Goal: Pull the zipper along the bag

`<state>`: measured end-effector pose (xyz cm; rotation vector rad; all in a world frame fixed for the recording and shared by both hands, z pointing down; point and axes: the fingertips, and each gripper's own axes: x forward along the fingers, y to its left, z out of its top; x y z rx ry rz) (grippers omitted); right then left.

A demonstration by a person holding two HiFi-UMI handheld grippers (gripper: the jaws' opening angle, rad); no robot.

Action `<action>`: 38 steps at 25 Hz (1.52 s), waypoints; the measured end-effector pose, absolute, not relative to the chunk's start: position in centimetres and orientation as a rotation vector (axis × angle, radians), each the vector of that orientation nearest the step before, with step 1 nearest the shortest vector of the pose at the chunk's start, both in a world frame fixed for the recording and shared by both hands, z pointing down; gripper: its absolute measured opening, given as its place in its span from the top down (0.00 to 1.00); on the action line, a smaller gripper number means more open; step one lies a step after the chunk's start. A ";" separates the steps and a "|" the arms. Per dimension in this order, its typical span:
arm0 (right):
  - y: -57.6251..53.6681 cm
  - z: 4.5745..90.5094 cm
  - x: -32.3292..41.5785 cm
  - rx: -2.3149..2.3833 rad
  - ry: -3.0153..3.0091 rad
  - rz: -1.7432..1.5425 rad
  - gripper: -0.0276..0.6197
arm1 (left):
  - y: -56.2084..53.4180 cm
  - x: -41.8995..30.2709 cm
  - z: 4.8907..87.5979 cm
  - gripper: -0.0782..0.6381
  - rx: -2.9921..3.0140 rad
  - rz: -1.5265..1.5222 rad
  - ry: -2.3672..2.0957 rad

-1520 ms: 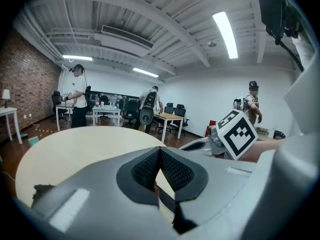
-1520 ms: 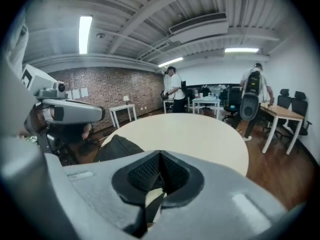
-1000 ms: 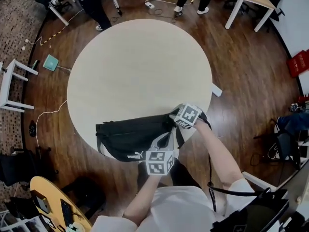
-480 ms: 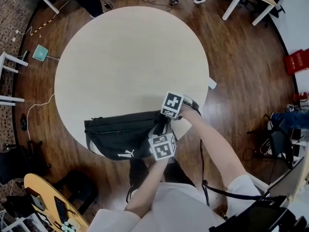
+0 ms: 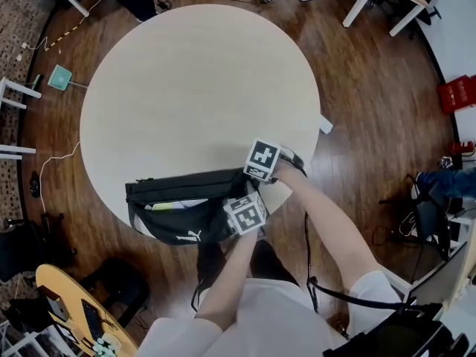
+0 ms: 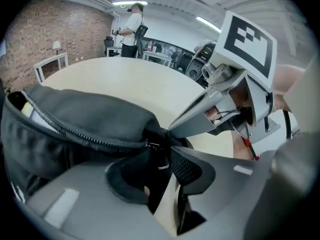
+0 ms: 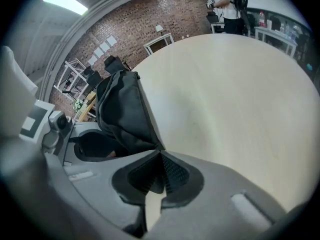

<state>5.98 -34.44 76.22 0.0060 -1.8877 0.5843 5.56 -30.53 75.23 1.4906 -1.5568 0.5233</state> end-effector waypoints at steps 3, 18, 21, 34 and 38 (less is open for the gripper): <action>-34.5 76.3 5.8 0.007 -1.878 0.590 0.97 | -30.5 6.3 74.7 0.82 1.521 0.539 -1.539; -35.3 76.6 6.6 0.138 -1.807 0.517 0.97 | -27.6 8.5 69.3 0.86 1.649 0.444 -1.310; -35.5 76.6 6.5 0.172 -1.799 0.531 0.97 | -26.9 7.3 68.2 0.87 1.656 0.418 -1.278; -35.1 77.1 6.9 0.282 -1.688 0.459 0.97 | -22.2 -2.7 65.1 0.87 1.768 0.442 -1.226; -34.9 77.1 7.2 0.312 -1.663 0.445 0.97 | -21.2 -5.9 64.8 0.86 1.790 0.444 -1.185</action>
